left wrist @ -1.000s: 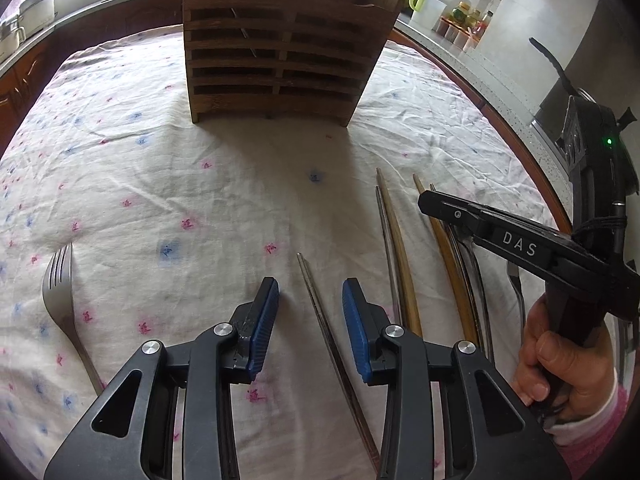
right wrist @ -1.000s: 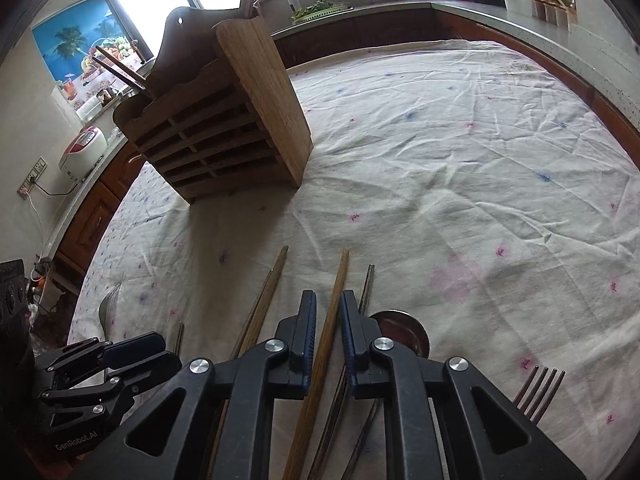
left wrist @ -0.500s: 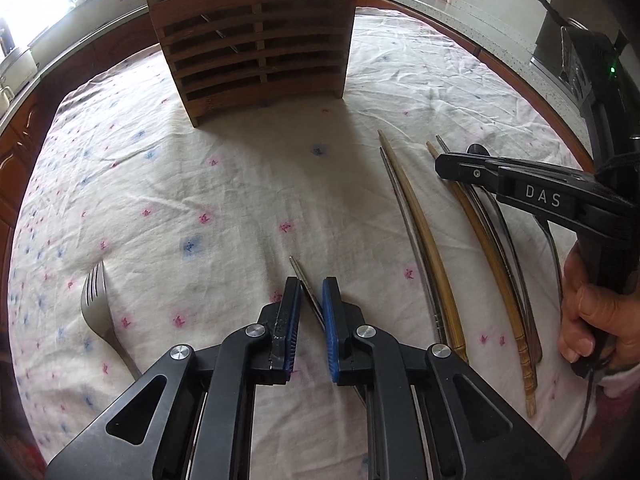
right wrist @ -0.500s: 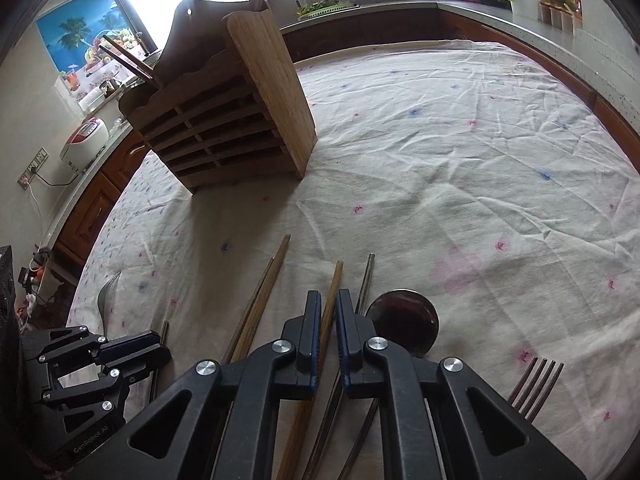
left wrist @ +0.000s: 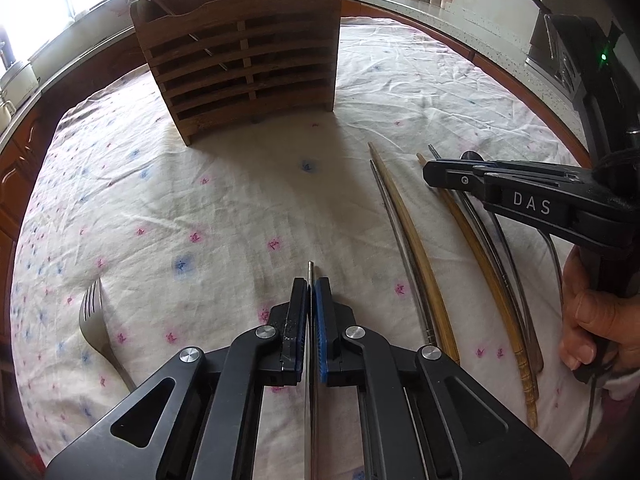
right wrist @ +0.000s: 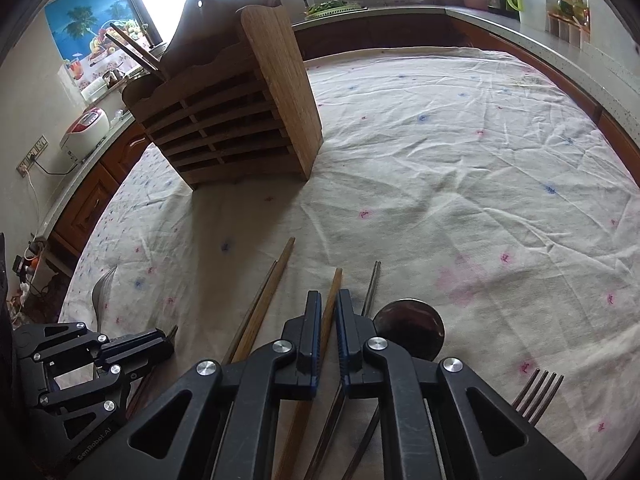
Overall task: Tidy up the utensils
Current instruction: 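Lift both held chopsticks and carry them over the wooden utensil holder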
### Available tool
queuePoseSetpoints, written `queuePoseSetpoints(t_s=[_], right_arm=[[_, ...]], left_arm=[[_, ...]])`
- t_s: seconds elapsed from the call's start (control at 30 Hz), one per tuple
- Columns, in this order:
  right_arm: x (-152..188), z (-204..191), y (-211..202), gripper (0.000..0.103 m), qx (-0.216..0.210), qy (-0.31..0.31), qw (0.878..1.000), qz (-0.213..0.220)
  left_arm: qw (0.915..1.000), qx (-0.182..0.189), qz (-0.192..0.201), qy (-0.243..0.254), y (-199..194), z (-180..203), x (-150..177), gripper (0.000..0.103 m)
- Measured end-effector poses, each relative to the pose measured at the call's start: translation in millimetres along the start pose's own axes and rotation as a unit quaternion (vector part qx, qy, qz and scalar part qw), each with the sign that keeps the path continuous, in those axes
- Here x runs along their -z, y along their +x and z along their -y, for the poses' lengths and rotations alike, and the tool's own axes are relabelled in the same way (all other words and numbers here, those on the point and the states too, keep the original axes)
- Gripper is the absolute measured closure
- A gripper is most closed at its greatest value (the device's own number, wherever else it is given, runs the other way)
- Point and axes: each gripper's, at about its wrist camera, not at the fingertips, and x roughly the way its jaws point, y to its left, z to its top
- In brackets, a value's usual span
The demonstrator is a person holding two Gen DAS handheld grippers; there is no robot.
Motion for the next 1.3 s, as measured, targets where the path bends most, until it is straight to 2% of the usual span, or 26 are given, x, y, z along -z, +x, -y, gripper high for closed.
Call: queuePoseSetpoints(t_s=[0.23,0.5,0.73,1.0,1.3], right_arm=[[4.6,-1.6,-13.2,0.096,-0.011,0.003,1.000,0.008],[2.7,-20.3,-58.5,0.098,-0.029,-0.017,0.998,0.051],[12.9,-40.9,-121.9,0.098,-0.049,-0.039,0.992,0.107],[22.1,-57.6,-169.3,0.098,-0.057,-0.056,0.985,0.152],[25.2,-70.1,-191.9,0.098,-0.056,-0.071,0.979,0.182]], left_arm=[[0.9982,0.038,0.022,-0.040,-25.4,-18.6,3.9,0.100],[0.9925,0.063,0.083,-0.064,-82.4,-32.5,11.7,0.100],[0.9828,0.094,0.132,-0.089,-134.5,-46.7,27.1,0.100],[0.9696,0.129,0.172,-0.116,-172.9,-60.2,47.3,0.100],[0.9573,0.147,0.211,-0.131,-198.2,-67.5,62.0,0.100]])
